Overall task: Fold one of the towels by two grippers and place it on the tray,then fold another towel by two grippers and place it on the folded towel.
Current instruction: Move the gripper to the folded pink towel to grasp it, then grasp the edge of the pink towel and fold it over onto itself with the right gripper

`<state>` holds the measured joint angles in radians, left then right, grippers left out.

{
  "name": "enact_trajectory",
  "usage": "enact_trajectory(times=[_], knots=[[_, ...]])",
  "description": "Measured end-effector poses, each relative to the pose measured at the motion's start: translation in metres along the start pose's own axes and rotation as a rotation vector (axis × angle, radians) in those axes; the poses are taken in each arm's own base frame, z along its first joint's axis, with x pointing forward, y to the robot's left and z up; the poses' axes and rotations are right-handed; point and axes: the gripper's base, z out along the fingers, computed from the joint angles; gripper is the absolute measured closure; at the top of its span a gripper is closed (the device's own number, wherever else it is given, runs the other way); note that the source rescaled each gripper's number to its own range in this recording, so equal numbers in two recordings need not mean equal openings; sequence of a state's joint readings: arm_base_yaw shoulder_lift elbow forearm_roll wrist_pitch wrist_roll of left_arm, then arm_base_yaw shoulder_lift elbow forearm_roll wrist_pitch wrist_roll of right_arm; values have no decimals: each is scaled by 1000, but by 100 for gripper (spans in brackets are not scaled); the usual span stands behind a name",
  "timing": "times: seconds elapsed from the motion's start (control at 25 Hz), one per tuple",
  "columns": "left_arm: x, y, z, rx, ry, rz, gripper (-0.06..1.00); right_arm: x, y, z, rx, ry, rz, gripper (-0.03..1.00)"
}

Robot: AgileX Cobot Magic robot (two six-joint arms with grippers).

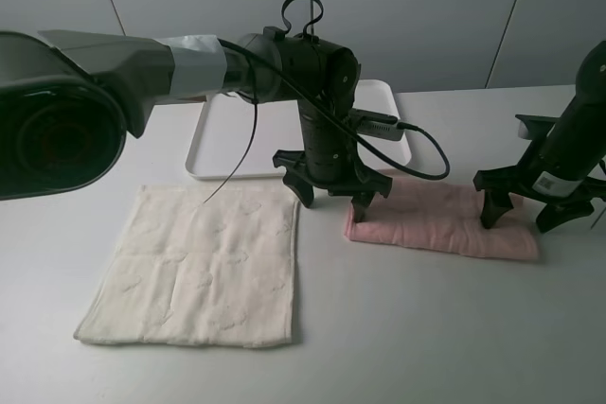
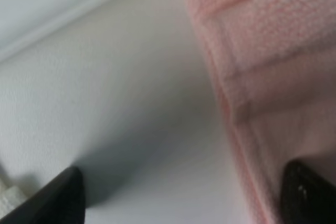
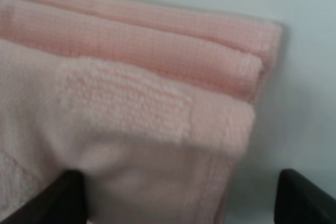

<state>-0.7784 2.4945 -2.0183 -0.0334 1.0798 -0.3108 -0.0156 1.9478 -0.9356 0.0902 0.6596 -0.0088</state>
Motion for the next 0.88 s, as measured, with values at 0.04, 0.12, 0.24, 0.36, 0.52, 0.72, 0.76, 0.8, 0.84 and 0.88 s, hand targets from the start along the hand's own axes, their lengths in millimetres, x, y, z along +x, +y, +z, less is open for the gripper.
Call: enact_trajectory(times=[0.04, 0.12, 0.24, 0.36, 0.52, 0.72, 0.76, 0.8, 0.84, 0.88], knots=[[0, 0, 0, 0, 0, 0, -2, 0, 2, 1, 13, 2, -2, 19], [0, 0, 0, 0, 0, 10, -2, 0, 5, 3, 34, 1, 8, 25], [0, 0, 0, 0, 0, 16, -2, 0, 8, 4, 32, 5, 30, 43], [0, 0, 0, 0, 0, 18, -2, -1, 10, 4, 28, 4, 41, 62], [0, 0, 0, 0, 0, 18, -2, 0, 12, 5, 18, 2, 43, 91], [0, 0, 0, 0, 0, 18, -2, 1, 12, 6, 16, -5, 22, 91], [0, 0, 0, 0, 0, 18, -2, 1, 12, 5, 16, -6, 20, 91], [0, 0, 0, 0, 0, 18, -2, 2, 12, 5, 14, -6, 22, 91], [0, 0, 0, 0, 0, 18, -2, 2, 12, 3, 12, -13, 21, 91], [0, 0, 0, 0, 0, 18, -2, 1, 12, 1, 10, -20, 23, 91]])
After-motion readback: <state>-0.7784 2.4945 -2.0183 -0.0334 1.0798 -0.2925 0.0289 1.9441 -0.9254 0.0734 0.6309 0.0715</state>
